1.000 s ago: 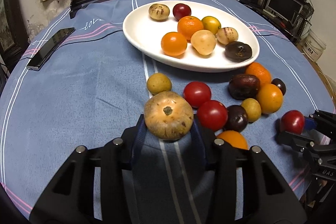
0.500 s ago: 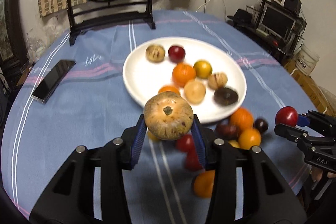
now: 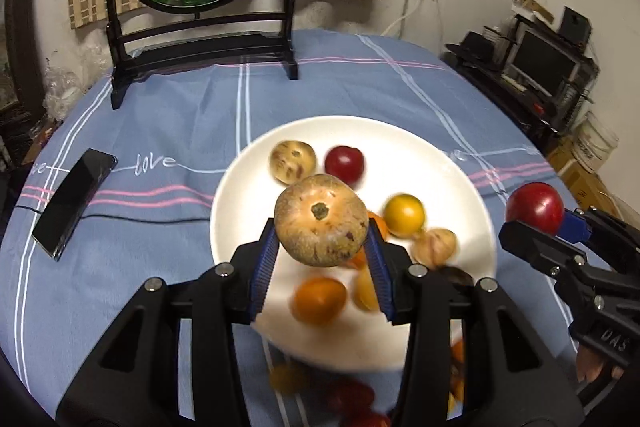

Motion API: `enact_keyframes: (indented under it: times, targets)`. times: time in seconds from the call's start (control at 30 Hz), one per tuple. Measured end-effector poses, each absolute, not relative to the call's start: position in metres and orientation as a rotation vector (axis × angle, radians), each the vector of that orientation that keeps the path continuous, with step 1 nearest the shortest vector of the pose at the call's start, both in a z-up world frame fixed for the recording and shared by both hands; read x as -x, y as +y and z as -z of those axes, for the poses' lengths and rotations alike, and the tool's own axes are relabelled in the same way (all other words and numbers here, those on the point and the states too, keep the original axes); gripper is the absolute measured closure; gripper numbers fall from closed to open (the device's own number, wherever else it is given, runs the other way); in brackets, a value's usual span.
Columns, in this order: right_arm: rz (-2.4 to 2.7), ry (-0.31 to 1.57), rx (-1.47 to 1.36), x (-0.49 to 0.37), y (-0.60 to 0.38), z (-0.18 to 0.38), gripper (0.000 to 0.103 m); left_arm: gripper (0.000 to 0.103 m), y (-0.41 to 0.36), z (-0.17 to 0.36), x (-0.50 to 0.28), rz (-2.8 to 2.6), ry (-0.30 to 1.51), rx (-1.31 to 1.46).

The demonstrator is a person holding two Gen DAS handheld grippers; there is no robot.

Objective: Organize fruits
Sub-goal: 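Carry both fruits onto the white plate and open both grippers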

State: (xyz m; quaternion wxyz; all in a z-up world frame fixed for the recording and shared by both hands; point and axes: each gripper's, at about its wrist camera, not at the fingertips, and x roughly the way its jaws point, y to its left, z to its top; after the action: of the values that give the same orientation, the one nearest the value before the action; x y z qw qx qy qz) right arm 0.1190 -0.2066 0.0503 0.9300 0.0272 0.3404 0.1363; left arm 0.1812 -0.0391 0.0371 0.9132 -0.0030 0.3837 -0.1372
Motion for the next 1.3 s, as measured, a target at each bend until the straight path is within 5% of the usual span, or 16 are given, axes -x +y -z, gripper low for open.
enact_keyframes:
  times: [0.57, 0.67, 0.77, 0.87, 1.3]
  targets:
    - [-0.174, 0.762, -0.123, -0.157, -0.227, -0.006, 0.062, 0.057, -0.036, 0.01, -0.211, 0.21, 0.884, -0.025]
    - [-0.17, 0.792, -0.121, -0.161, -0.226, 0.0, 0.061, 0.046, -0.036, 0.007, -0.208, 0.203, 0.857, -0.037]
    - [-0.163, 0.753, -0.147, -0.157, -0.228, -0.004, 0.034, 0.028, -0.038, 0.003, -0.204, 0.192, 0.84, -0.051]
    - [-0.172, 0.715, -0.142, -0.152, -0.228, -0.01, 0.034, 0.015, -0.036, -0.001, -0.202, 0.214, 0.834, -0.021]
    - [-0.173, 0.726, -0.174, -0.15, -0.232, -0.008, 0.034, 0.012, -0.032, 0.002, -0.202, 0.24, 0.849, 0.035]
